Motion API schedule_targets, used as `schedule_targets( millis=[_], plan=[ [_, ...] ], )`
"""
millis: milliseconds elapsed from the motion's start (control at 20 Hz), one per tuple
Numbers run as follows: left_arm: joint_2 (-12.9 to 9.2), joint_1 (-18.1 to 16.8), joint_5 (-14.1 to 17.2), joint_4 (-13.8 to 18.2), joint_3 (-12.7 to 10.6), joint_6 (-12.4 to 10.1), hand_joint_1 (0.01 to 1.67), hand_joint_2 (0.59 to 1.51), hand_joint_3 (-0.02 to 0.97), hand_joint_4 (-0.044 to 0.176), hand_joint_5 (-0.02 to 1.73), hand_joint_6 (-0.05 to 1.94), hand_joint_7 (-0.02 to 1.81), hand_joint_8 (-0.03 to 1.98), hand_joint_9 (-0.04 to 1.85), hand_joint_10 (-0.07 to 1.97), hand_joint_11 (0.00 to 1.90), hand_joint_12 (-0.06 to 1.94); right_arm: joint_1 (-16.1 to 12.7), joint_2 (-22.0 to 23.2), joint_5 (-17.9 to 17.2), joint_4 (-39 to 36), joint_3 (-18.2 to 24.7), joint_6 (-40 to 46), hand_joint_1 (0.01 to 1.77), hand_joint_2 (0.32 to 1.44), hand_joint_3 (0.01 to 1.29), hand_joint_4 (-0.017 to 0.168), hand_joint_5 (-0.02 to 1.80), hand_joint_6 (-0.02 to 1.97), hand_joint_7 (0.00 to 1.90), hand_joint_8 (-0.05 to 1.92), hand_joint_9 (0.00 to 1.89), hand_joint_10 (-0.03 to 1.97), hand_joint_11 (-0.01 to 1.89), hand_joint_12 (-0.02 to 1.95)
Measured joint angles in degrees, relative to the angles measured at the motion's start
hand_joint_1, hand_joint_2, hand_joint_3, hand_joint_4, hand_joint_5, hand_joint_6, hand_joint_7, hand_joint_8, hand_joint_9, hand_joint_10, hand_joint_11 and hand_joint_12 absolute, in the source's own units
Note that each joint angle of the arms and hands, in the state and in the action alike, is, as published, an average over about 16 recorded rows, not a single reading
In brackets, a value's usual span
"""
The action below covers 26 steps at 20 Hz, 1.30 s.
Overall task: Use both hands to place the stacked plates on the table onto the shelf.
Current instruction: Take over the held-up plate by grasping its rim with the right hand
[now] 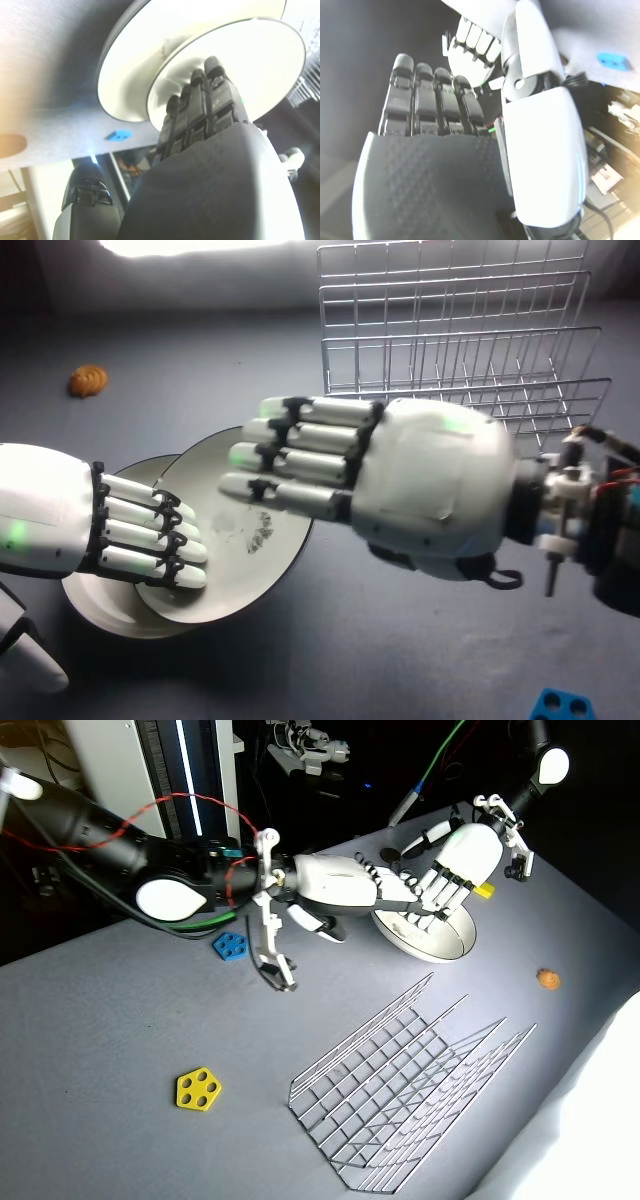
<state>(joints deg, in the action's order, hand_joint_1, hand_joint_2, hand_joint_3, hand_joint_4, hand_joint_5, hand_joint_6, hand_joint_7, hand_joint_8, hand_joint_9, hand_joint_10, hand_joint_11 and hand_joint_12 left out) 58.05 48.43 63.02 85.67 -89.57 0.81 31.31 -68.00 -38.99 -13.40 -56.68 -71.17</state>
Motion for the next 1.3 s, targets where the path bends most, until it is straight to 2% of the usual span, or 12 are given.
schedule_targets(
  millis=[400,1000,1150,1300],
  plan=[
    [0.03,-0.45,-0.64,-0.08,0.90,-0.90,0.02,1.095,0.021,-0.002,0.05,0.00,0.03,-0.02,0.07,0.00,0.01,0.24,-0.59,-6.86,-1.19,4.46,-5.39,-2.51,1.27,1.08,0.02,0.000,0.02,0.00,0.01,0.00,0.02,0.01,0.01,0.23],
    [0.06,-0.54,-0.87,-0.21,1.19,-1.44,0.02,1.097,0.020,-0.001,0.05,0.00,0.03,-0.01,0.07,0.00,0.01,0.26,0.23,-13.25,-1.44,5.66,-10.36,-2.75,1.18,1.12,0.02,0.001,0.06,0.00,0.02,0.00,0.02,0.01,0.01,0.23],
    [0.06,-0.53,-0.88,-0.22,1.19,-1.50,0.02,1.097,0.021,-0.001,0.05,0.00,0.03,-0.01,0.07,0.00,0.01,0.26,0.51,-14.27,-1.47,5.73,-11.20,-3.00,1.13,1.13,0.02,0.001,0.11,0.01,0.06,0.00,0.05,0.02,0.01,0.34],
    [0.07,-0.53,-0.90,-0.23,1.23,-1.54,0.02,1.097,0.021,-0.001,0.05,0.00,0.03,-0.01,0.07,0.00,0.01,0.27,0.72,-15.00,-1.63,5.70,-11.70,-3.48,1.10,1.15,0.02,0.001,0.21,0.02,0.16,0.01,0.12,0.06,0.01,0.56]
  ],
)
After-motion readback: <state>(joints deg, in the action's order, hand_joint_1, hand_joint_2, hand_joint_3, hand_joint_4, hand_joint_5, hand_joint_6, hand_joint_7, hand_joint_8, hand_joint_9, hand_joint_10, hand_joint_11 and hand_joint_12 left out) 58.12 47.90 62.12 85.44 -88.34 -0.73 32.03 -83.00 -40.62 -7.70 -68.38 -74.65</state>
